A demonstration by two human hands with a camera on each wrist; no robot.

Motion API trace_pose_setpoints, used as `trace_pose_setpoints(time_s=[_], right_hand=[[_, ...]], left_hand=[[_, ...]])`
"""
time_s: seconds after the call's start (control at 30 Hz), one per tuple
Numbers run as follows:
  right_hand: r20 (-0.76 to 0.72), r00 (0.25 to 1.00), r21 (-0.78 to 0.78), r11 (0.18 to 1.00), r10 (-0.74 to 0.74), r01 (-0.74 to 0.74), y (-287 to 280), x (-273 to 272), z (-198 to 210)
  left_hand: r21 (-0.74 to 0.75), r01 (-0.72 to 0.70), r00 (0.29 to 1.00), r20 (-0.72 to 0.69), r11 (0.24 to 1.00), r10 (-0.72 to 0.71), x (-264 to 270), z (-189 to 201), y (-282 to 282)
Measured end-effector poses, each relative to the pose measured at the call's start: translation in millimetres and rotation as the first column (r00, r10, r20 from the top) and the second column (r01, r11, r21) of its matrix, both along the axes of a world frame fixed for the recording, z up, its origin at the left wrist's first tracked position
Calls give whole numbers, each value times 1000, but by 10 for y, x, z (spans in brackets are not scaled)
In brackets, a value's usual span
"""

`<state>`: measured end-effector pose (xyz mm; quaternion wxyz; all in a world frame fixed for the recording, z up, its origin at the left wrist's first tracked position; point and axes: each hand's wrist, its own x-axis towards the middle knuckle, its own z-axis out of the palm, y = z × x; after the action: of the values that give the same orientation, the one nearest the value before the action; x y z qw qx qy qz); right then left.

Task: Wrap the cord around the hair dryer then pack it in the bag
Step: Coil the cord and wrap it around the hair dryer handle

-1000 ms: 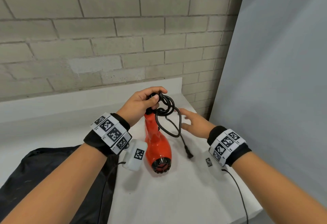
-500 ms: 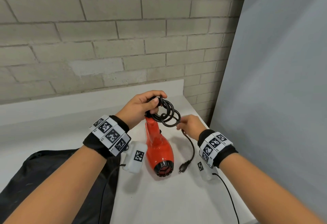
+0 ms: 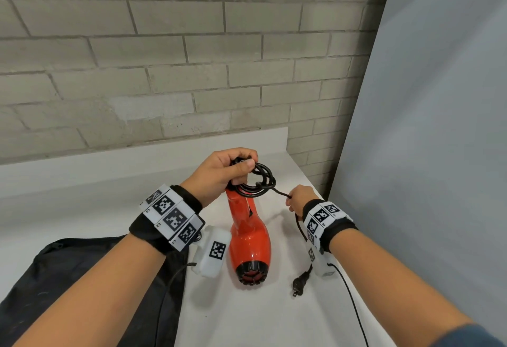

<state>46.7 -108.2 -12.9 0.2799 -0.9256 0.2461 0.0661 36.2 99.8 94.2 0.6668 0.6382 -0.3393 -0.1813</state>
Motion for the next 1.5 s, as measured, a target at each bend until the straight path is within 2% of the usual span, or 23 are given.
trace_pose_setpoints(time_s=[0.1, 0.23, 0.3, 0.37, 0.4, 0.47, 0.5, 0.53, 0.6, 0.7, 0.8, 0.87, 1.0, 1.1, 1.2, 1.33, 1.4, 1.5], right_hand=[[-76, 997, -131, 991, 17, -27, -68, 5, 33], [-79, 988, -224, 963, 132, -147, 28, -112, 229], [86, 975, -102, 976, 203, -194, 113, -187, 329], [297, 914, 100, 943, 276, -317, 233, -330, 452], [398, 872, 221, 893, 284, -392, 297, -401, 512], [598, 779, 445, 730, 190, -519, 424, -562, 625], [659, 742, 509, 653, 124, -560, 469, -627, 667], [694, 716, 535, 611, 75, -583, 502, -673, 691], [733, 680, 512, 644, 17, -568, 551, -715, 696], [777, 627, 448, 751, -59, -485, 598, -709, 708], [816, 575, 358, 833, -59, -423, 608, -686, 769], [817, 576, 329, 842, -27, -427, 620, -679, 836], [798, 600, 362, 754, 52, -547, 637, -636, 877], [804, 580, 298, 757, 129, -581, 637, -606, 870], [814, 572, 327, 737, 97, -591, 629, -552, 873], [754, 655, 441, 695, 57, -568, 634, -539, 898], [701, 711, 523, 635, 60, -569, 601, -552, 868], [647, 757, 645, 459, 97, -611, 511, -556, 762]], left_hand=[[5, 7, 1000, -19, 1000, -7, -16, 9, 8], [29, 7, 1000, 25, 1000, -8, -47, 35, -19], [15, -27, 999, 25, 1000, 26, -43, 45, -30], [6, -70, 997, 25, 998, 69, -39, 45, -41], [-4, -89, 996, 27, 996, 89, -36, 42, -48], [-22, -123, 992, 32, 992, 123, -33, 37, -59], [-30, -136, 990, 34, 990, 137, -28, 34, -64], [-35, -147, 988, 36, 988, 148, -20, 28, -69], [-35, -155, 986, 49, 987, 157, -22, 21, -79], [-29, -156, 985, 66, 987, 158, -29, 16, -99], [-4, -140, 989, 49, 990, 140, -39, 34, -105], [18, -118, 992, 44, 993, 117, -56, 45, -112], [44, -84, 996, 37, 996, 82, -69, 76, -110], [66, -75, 995, 77, 995, 69, -54, 91, -93], [73, -57, 996, 72, 996, 52, -53, 106, -89], [104, 33, 999, 27, 994, -36, 1, 96, -37], [115, 57, 998, 2, 992, -57, 30, 81, -11], [68, -20, 1000, 3, 997, 20, 52, 59, -3]])
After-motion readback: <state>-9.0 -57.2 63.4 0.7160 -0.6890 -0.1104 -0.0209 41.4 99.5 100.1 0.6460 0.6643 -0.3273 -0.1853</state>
